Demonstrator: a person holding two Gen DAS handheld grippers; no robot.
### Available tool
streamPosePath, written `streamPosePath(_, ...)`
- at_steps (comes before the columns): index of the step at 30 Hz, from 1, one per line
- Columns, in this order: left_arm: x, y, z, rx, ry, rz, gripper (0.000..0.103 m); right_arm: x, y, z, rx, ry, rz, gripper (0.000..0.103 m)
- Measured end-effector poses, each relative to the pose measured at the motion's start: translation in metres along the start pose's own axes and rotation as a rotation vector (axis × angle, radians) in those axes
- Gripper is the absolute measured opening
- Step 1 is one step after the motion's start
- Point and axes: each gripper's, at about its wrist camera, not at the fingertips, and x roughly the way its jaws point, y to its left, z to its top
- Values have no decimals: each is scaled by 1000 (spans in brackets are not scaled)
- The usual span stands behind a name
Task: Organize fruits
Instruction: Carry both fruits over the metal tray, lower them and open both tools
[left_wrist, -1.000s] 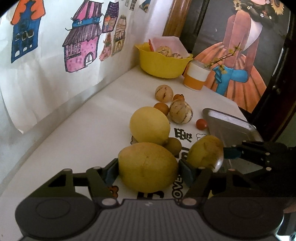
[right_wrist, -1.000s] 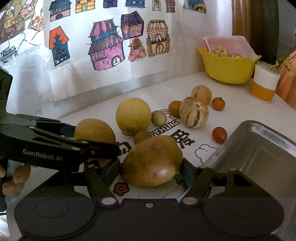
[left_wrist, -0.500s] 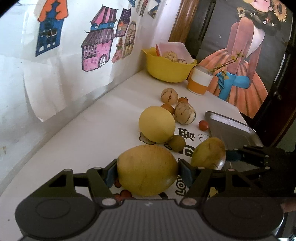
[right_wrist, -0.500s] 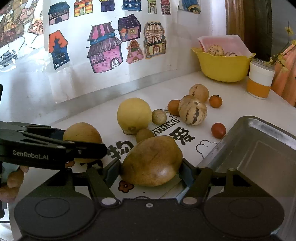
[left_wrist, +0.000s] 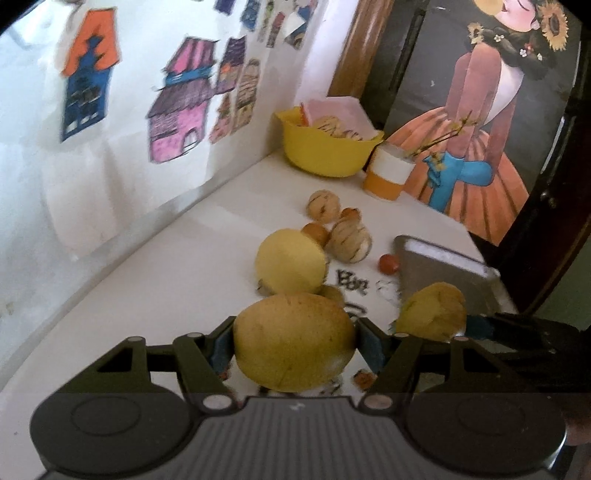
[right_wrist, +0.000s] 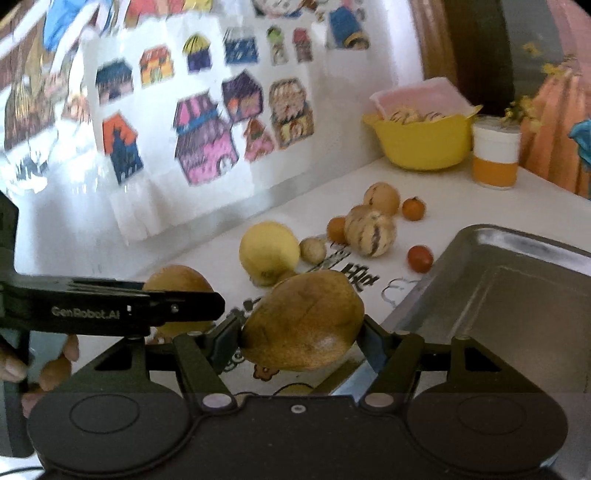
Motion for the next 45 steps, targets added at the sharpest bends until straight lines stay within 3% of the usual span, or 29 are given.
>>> streamPosePath(5, 8, -26, 23, -14, 6, -58, 72, -30, -32, 20, 35, -7, -37, 70)
streamPosePath(10, 27, -72, 45, 50, -3, -119, 72, -54, -77, 40, 2, -13, -139, 70)
streamPosePath(13, 50, -96, 54, 52, 22, -161, 72, -53, -105, 43, -28, -8, -194, 70)
streamPosePath(19, 98, -129, 54, 64, 34, -205, 72, -32, -155, 42, -51, 16, -197, 70)
streamPosePath(24, 134, -145, 53, 108, 64, -201, 72, -15, -176, 41, -108, 43, -214, 70)
streamPosePath(29, 156, -148, 52, 113, 84, -176, 71, -7, -192, 39, -87, 50, -200, 70)
streamPosePath(31, 159, -148, 52, 113, 83, -176, 70, -4, -195, 38, -90, 59, -199, 70)
streamPosePath(33, 157, -153, 53, 137, 55, -179, 61, -1, -198, 36, -85, 62, -199, 70)
streamPosePath(35, 156, -159, 53, 171, 38, -172, 60, 2, -201, 33, -70, 65, -196, 70)
streamPosePath(37, 156, -162, 51, 188, 49, -173, 61, 1, -201, 31, -62, 55, -196, 71)
streamPosePath(39, 154, -162, 49, 177, 49, -166, 71, -2, -201, 31, -52, 37, -200, 73)
streamPosePath(40, 151, -161, 49, 164, 44, -162, 74, -5, -200, 31, -49, 19, -210, 81)
streamPosePath(42, 144, -157, 50, 126, 32, -166, 86, -13, -196, 33, -58, -9, -232, 89)
streamPosePath(45, 128, -152, 53, 97, 11, -170, 92, -28, -187, 36, -81, -23, -248, 92)
